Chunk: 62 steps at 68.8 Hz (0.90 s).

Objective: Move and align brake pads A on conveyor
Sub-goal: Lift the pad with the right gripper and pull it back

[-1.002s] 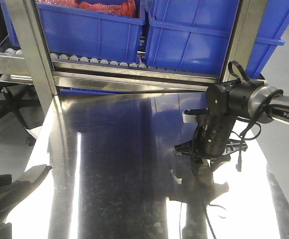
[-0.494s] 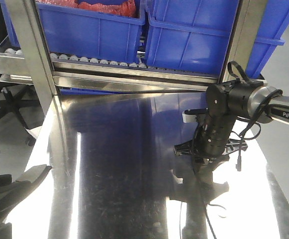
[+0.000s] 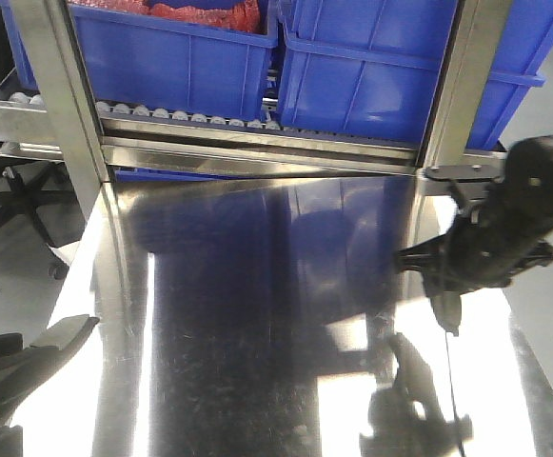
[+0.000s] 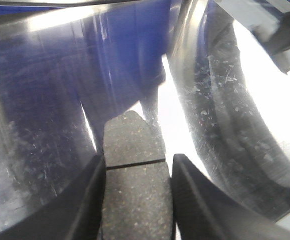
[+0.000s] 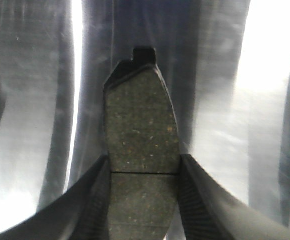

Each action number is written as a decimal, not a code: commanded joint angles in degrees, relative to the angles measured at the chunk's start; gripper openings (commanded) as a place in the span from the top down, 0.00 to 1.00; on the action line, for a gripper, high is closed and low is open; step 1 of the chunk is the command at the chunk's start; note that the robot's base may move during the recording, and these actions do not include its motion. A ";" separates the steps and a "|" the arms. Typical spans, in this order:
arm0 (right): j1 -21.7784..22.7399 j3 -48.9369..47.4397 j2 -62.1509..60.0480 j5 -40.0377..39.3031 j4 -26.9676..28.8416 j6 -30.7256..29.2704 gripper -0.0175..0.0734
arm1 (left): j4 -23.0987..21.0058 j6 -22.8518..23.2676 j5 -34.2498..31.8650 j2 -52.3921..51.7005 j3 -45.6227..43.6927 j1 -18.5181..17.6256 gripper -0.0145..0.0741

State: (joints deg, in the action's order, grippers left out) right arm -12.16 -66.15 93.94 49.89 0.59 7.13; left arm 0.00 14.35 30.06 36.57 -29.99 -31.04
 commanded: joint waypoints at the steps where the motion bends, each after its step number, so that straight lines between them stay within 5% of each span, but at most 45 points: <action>1: 1.53 2.67 -8.29 -4.19 -0.59 -1.68 0.81 | 0.00 0.42 -5.33 -0.16 -1.64 -0.29 0.84; 62: 2.22 30.63 -59.75 -11.26 -0.15 -1.97 0.81 | 0.00 0.42 -5.33 -0.16 -1.64 -0.29 0.84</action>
State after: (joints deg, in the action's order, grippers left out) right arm -10.29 -35.10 36.50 43.30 0.63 5.76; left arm 0.00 14.35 30.06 36.57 -29.99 -31.04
